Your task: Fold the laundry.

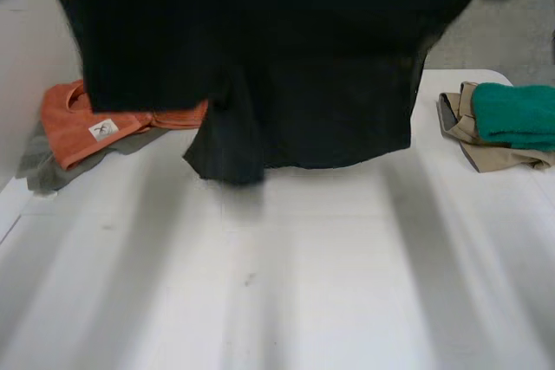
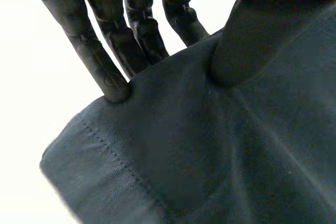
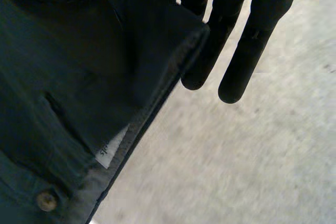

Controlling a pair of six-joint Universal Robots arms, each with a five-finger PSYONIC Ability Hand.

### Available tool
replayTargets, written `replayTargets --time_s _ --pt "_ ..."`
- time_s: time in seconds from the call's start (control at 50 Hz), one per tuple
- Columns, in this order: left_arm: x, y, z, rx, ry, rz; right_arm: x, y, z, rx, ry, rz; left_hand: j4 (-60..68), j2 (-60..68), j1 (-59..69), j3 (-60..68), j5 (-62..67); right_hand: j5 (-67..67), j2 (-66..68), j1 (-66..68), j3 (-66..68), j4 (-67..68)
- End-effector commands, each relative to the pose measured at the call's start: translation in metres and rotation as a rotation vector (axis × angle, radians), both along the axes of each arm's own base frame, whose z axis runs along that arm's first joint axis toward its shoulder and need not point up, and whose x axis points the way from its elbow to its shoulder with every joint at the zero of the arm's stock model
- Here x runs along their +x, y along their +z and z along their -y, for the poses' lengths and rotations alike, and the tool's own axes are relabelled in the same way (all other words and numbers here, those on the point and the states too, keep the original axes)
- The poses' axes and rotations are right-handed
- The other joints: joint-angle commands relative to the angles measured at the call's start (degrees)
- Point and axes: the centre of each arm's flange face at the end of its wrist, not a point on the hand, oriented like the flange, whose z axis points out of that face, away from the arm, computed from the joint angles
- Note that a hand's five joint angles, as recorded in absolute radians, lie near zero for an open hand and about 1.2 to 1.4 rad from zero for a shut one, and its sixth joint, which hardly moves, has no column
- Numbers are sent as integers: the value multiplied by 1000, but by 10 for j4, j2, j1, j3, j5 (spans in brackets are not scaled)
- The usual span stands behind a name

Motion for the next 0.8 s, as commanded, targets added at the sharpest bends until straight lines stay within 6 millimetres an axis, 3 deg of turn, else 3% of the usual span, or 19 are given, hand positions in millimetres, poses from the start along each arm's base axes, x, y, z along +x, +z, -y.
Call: replayTargets --time_s 0.02,0.08,0.16,0.22,0.24,0.3,0.32,0.42,0.46,0.48,0.5,0.52,0.62,0.72,0.8 --pt "-7 12 36 -54 42 -53 8 8 41 47 30 115 110 115 133 121 140 120 124 164 124 116" --pt "-20 -7 58 -19 41 -25 18 -5 53 82 39 115 110 115 133 121 140 120 124 164 124 116" --pt "-48 -58 104 45 20 27 27 -40 81 155 -5 100 110 115 133 121 140 120 124 164 124 116" --pt "-60 -86 129 52 16 37 35 -74 102 213 -46 80 110 115 133 121 140 120 124 164 124 116" --pt "-67 -106 147 55 14 43 41 -88 108 226 -51 71 110 115 133 121 140 120 124 164 124 116" --pt "-72 -135 175 56 17 43 52 -108 119 215 -53 58 110 115 133 121 140 120 124 164 124 116" --pt "-75 -155 190 59 16 44 58 -124 129 199 -62 48 110 115 133 121 140 120 124 164 124 116" --pt "-79 -198 223 70 30 15 72 -162 155 91 -146 42 110 115 133 121 140 120 124 164 124 116" --pt "-79 -200 229 59 32 -17 74 -171 164 35 -185 48 84 89 106 94 114 120 124 164 124 116" --pt "-79 -198 231 54 22 -47 77 -177 171 -27 -211 53 -288 -283 -265 -278 -258 -180 -176 -136 -176 -184" --pt "-79 -196 231 55 14 -64 79 -182 174 -49 -220 47 -497 -492 -474 -486 -466 -450 -446 -405 -446 -453" --pt "-79 -194 231 57 6 -78 81 -183 177 -84 -234 47 -590 -585 -567 -579 -560 -580 -576 -536 -576 -584" --pt "-78 -177 225 60 -13 -127 86 -179 178 -157 -281 -23 -590 -585 -567 -579 -560 -580 -576 -536 -576 -584" --pt "-66 -161 209 102 17 -95 78 -147 160 -106 -246 -9 -590 -585 -567 -579 -560 -580 -576 -536 -576 -584" --pt "-58 -157 187 156 29 -27 71 -134 142 -14 -190 -64 -590 -585 -567 -579 -560 -580 -576 -536 -576 -584"
